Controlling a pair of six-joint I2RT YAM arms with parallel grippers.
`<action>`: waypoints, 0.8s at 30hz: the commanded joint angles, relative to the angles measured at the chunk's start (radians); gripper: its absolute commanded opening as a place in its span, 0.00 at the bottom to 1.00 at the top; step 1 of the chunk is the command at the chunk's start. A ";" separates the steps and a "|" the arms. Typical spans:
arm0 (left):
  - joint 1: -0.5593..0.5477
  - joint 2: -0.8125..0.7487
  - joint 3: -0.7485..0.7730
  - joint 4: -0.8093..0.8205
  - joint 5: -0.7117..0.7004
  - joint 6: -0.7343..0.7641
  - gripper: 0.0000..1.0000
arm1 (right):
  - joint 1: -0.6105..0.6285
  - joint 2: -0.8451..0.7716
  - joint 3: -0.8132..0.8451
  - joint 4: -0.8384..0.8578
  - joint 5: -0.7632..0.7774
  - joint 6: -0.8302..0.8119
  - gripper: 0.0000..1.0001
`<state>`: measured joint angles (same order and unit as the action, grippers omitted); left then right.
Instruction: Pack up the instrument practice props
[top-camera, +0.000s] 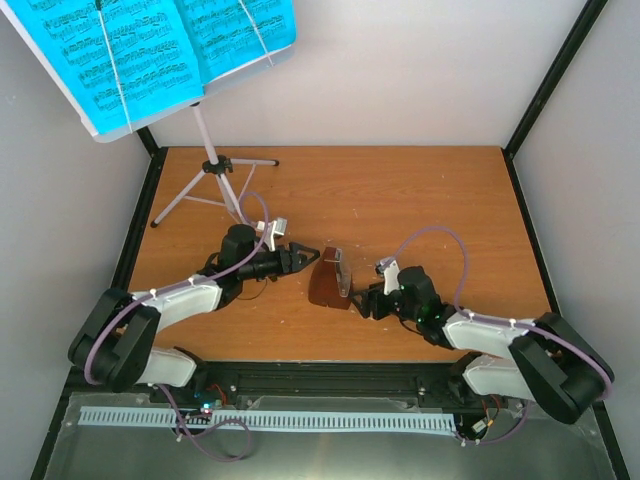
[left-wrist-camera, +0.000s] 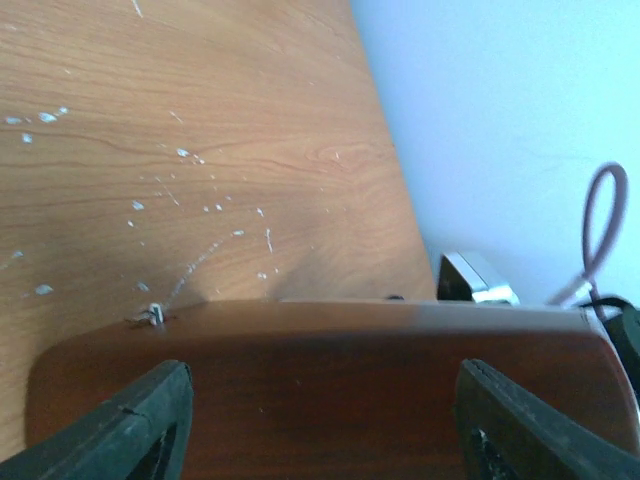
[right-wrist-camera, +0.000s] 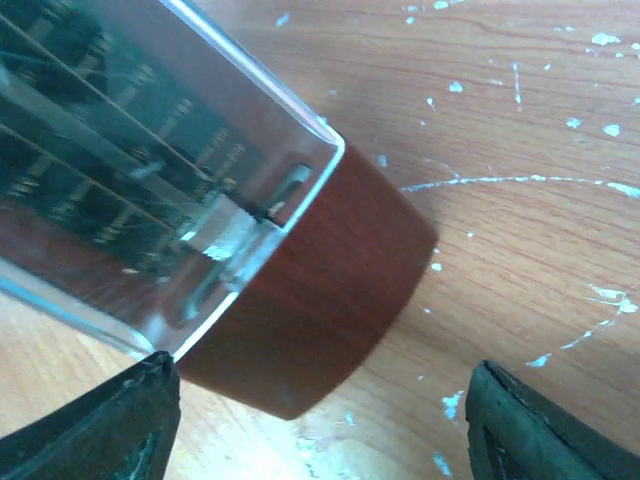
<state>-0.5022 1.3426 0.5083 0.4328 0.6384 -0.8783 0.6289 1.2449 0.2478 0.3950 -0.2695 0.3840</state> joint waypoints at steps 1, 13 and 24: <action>0.017 0.030 0.065 -0.053 -0.012 0.054 0.70 | 0.016 -0.122 -0.040 0.013 0.020 -0.007 0.80; 0.010 0.273 0.189 0.040 0.152 0.149 0.58 | 0.013 -0.509 0.115 -0.315 0.009 -0.165 1.00; -0.022 0.313 0.323 -0.032 0.040 0.267 0.69 | 0.005 -0.434 0.323 -0.522 0.084 -0.262 1.00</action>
<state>-0.5369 1.7287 0.8078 0.4213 0.7441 -0.6834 0.6369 0.8192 0.5346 -0.0372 -0.2150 0.1688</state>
